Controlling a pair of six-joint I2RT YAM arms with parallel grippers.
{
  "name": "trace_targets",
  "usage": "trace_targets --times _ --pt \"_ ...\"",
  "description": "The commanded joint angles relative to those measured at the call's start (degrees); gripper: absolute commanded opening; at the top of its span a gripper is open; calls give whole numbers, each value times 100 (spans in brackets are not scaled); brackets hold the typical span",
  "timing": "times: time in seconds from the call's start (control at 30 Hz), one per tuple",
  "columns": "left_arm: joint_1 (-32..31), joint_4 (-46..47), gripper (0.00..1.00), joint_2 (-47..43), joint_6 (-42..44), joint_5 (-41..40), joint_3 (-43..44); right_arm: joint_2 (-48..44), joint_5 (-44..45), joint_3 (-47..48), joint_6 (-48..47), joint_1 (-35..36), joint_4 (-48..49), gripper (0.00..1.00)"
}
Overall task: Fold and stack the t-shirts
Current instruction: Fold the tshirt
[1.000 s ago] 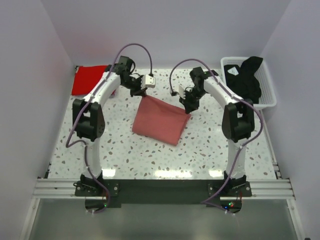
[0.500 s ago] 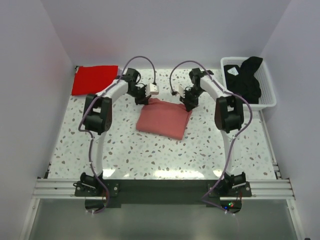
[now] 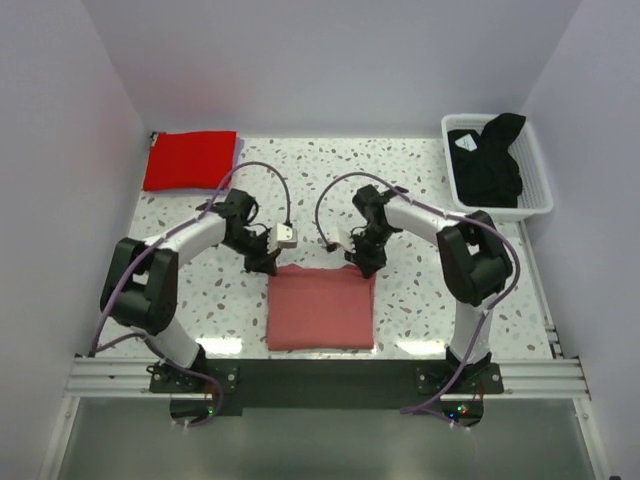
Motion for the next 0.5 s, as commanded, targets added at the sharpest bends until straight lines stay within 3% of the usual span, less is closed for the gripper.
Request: trace_targets --times 0.0,0.07,0.17,0.2,0.47 --pt "23 7 0 -551 -37 19 -414 -679 -295 -481 556 86 88 0" --pt "23 -2 0 -631 -19 36 -477 -767 -313 -596 645 130 36 4" --pt "23 16 26 -710 -98 63 -337 -750 -330 -256 987 113 -166 29" --pt "23 -19 30 -719 -99 80 -110 -715 -356 -114 1266 78 -228 31" --pt "-407 455 49 -403 -599 493 867 -144 -1692 1204 2920 -511 -134 29"
